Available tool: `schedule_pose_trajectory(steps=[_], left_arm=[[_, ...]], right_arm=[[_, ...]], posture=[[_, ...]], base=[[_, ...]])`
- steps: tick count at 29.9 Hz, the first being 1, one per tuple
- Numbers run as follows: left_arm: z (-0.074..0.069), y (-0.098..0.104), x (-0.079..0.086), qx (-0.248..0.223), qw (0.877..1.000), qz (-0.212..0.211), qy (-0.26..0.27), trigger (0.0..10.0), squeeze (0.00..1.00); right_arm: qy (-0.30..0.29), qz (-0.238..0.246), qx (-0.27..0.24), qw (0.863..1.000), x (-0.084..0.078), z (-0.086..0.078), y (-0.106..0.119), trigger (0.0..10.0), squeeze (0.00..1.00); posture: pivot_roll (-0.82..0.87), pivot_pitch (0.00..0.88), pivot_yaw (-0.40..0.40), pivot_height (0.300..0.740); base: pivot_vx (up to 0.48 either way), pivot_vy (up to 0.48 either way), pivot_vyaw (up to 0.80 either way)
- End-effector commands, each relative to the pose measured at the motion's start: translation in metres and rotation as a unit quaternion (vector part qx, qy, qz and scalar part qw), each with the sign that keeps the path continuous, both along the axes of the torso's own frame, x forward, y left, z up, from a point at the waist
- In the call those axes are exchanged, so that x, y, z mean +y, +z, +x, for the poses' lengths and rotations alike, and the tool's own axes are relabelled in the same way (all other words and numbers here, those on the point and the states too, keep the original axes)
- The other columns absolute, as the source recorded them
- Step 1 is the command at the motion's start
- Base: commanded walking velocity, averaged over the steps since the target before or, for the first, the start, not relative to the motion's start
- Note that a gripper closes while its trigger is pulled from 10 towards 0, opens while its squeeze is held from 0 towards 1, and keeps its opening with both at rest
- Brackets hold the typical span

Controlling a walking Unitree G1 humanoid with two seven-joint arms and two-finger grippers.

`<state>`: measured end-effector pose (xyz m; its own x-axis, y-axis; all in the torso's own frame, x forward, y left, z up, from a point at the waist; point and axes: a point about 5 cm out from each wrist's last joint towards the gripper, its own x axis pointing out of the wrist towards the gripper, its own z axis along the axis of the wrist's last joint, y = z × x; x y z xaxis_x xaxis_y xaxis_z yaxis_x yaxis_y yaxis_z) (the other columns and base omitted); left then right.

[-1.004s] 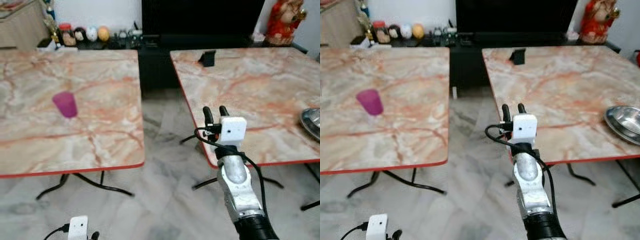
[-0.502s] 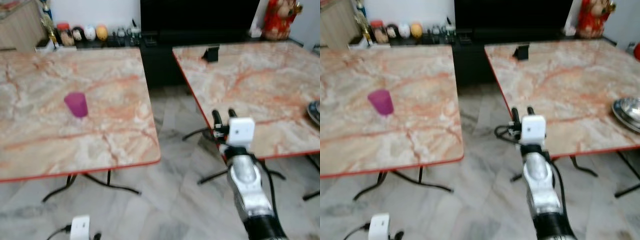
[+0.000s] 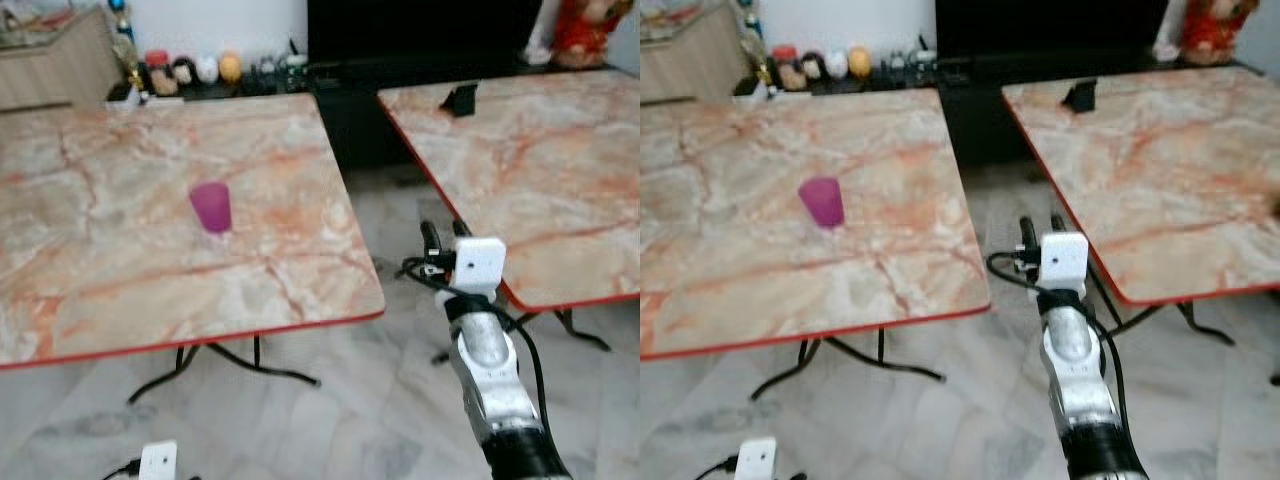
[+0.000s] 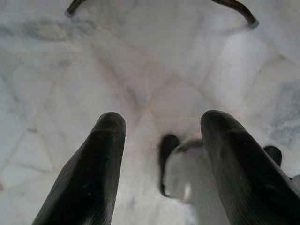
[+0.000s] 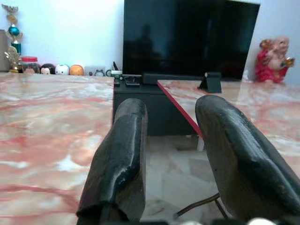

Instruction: Setting the table

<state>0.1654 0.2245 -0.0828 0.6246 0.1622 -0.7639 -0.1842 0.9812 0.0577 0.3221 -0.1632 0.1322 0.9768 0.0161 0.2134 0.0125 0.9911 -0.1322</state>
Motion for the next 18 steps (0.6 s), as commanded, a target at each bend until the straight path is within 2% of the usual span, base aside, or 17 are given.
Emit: schedule_pose_trajectory(steps=[1,18], left_arm=[[-0.0073,-0.0023,0.0047,0.012,1.0,0.004,0.004,10.0,0.0],[-0.0069,-0.0016,0.0058,0.008,1.0,0.006,0.003,10.0,0.0]], right_arm=[[0.016,0.008,-0.011,1.0,0.0105,0.0021,0.0059,10.0,0.0],[0.022,0.012,-0.009,1.0,0.0148,0.0016,0.0049,10.0,0.0]], posture=[[-0.12,0.0,-0.005,0.719],[-0.12,0.0,-0.004,0.719]], base=[[0.0,0.48,0.0],[0.0,0.48,0.0]])
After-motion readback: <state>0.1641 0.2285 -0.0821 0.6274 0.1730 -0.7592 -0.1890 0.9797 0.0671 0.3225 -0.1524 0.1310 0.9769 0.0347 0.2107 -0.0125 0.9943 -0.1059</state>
